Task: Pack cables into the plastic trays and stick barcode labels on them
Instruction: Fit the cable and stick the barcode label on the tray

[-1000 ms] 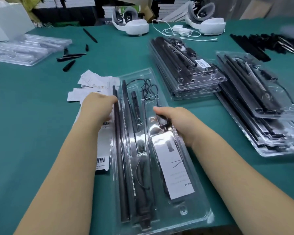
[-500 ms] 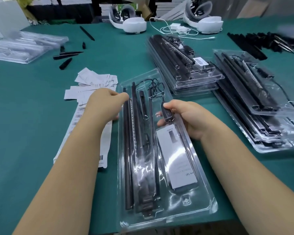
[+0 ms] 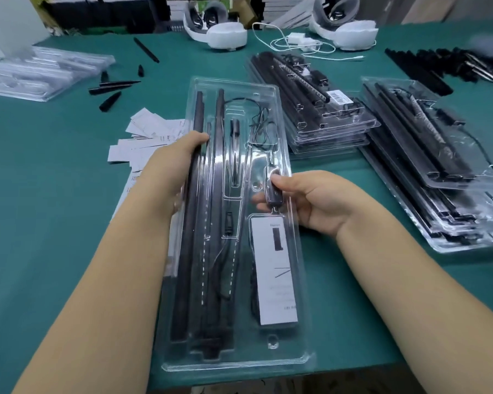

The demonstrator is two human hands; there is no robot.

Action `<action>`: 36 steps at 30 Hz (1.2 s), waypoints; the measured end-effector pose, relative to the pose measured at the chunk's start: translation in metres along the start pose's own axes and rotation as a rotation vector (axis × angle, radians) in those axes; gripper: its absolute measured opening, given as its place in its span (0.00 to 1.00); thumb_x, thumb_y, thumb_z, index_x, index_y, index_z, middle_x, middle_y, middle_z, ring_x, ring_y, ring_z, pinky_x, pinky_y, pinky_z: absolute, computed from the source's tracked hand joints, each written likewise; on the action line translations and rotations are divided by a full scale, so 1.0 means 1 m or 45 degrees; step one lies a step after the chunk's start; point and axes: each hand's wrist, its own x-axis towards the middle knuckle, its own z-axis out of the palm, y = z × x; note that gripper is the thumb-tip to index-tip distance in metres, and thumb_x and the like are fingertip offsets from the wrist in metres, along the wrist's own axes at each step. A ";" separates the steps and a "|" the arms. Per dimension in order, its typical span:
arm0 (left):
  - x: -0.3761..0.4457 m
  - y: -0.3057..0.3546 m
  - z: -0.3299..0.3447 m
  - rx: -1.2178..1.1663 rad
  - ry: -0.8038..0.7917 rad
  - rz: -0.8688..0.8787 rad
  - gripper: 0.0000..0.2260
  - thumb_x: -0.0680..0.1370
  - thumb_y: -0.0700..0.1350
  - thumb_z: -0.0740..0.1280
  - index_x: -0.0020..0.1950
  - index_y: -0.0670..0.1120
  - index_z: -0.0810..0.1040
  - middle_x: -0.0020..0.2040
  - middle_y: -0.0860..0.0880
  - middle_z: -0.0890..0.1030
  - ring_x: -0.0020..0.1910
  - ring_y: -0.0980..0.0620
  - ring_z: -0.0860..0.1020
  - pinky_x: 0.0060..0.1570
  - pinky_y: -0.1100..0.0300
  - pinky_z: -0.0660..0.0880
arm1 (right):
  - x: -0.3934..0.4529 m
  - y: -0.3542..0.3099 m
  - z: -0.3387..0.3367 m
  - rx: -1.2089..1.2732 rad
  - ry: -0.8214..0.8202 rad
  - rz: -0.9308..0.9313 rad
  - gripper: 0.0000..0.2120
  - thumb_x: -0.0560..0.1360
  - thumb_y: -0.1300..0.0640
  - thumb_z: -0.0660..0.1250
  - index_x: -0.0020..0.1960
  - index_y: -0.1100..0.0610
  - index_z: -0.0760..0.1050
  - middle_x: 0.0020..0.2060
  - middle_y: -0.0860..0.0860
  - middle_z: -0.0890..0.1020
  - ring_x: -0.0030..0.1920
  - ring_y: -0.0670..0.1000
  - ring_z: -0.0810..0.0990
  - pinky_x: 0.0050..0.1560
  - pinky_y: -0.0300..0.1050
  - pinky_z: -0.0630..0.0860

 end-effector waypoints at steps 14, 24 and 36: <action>0.002 -0.004 0.002 0.250 0.171 0.000 0.17 0.67 0.64 0.65 0.35 0.50 0.73 0.36 0.50 0.67 0.34 0.50 0.65 0.36 0.57 0.63 | 0.008 0.004 0.002 -0.063 0.173 -0.050 0.06 0.73 0.58 0.69 0.47 0.60 0.78 0.38 0.55 0.83 0.34 0.53 0.81 0.40 0.49 0.80; 0.001 -0.001 0.002 0.218 0.193 0.006 0.15 0.69 0.63 0.66 0.40 0.51 0.73 0.34 0.50 0.62 0.31 0.52 0.61 0.27 0.62 0.59 | 0.004 0.001 0.004 0.105 0.221 -0.051 0.03 0.72 0.63 0.69 0.44 0.62 0.76 0.31 0.55 0.82 0.30 0.53 0.83 0.28 0.42 0.79; 0.003 -0.001 0.007 0.111 0.086 -0.010 0.18 0.63 0.63 0.67 0.42 0.51 0.75 0.44 0.50 0.67 0.42 0.48 0.65 0.40 0.48 0.61 | 0.006 0.004 0.010 0.092 0.195 -0.062 0.10 0.72 0.66 0.67 0.33 0.60 0.77 0.26 0.54 0.79 0.23 0.47 0.75 0.26 0.36 0.75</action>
